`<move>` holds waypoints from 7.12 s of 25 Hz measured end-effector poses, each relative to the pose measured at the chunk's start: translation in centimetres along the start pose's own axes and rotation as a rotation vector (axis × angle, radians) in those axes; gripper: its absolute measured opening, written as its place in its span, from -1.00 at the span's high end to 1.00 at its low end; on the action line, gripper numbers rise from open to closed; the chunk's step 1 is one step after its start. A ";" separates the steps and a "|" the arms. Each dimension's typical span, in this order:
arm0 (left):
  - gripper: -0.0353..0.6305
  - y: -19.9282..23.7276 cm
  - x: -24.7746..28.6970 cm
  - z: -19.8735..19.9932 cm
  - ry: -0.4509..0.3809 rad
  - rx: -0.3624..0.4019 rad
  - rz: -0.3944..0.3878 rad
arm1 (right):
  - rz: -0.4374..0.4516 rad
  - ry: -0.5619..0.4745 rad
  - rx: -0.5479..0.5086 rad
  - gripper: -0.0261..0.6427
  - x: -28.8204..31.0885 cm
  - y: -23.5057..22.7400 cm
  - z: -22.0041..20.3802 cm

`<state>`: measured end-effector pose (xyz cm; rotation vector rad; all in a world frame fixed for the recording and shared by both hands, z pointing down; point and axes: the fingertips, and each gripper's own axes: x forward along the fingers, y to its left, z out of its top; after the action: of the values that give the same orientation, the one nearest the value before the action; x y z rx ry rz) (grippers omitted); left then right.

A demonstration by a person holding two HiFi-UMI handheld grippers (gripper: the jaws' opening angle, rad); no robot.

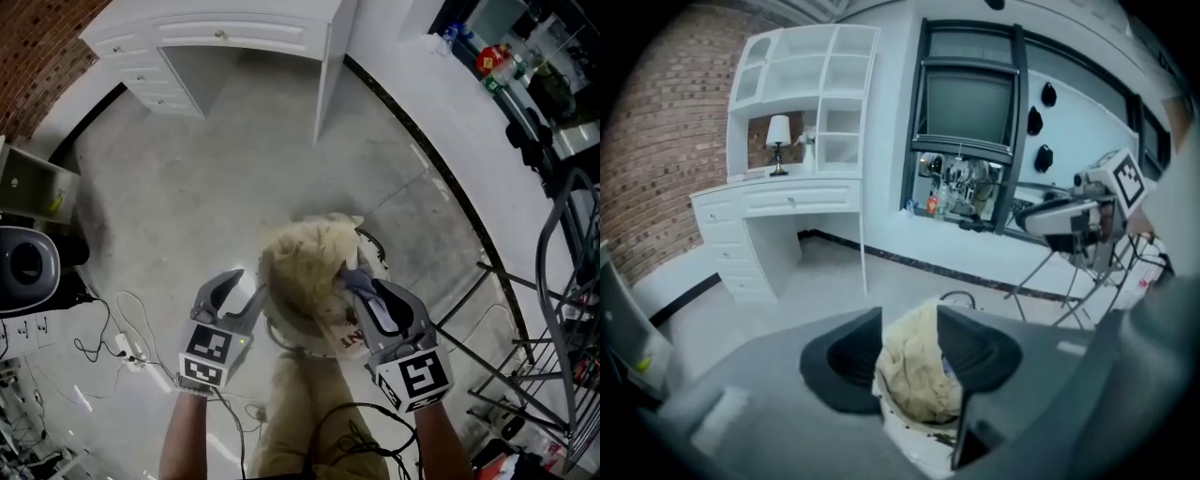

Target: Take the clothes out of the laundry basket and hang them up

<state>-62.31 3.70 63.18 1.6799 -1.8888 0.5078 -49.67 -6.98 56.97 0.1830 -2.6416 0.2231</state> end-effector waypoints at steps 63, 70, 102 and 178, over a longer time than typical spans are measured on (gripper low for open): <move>0.81 0.6 3.0 10.6 -0.048 0.209 -0.007 | -0.106 0.035 -0.010 0.60 -1.7 -2.1 -0.2; 0.81 -3.3 -4.0 18.7 -0.125 0.343 -0.034 | -0.142 0.021 -0.021 0.60 -6.2 -0.9 3.0; 0.81 -18.6 -28.2 40.1 -0.559 0.830 -0.134 | -0.387 -0.070 0.016 0.51 -15.8 2.9 5.6; 0.81 -64.8 14.5 52.5 -0.500 0.914 -0.486 | -1.337 0.203 0.049 0.85 -78.5 -42.2 -4.8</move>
<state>-7.38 -49.15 26.33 2.9890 -1.5116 0.8803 28.37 -40.23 29.26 1.6947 -1.7993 -0.1482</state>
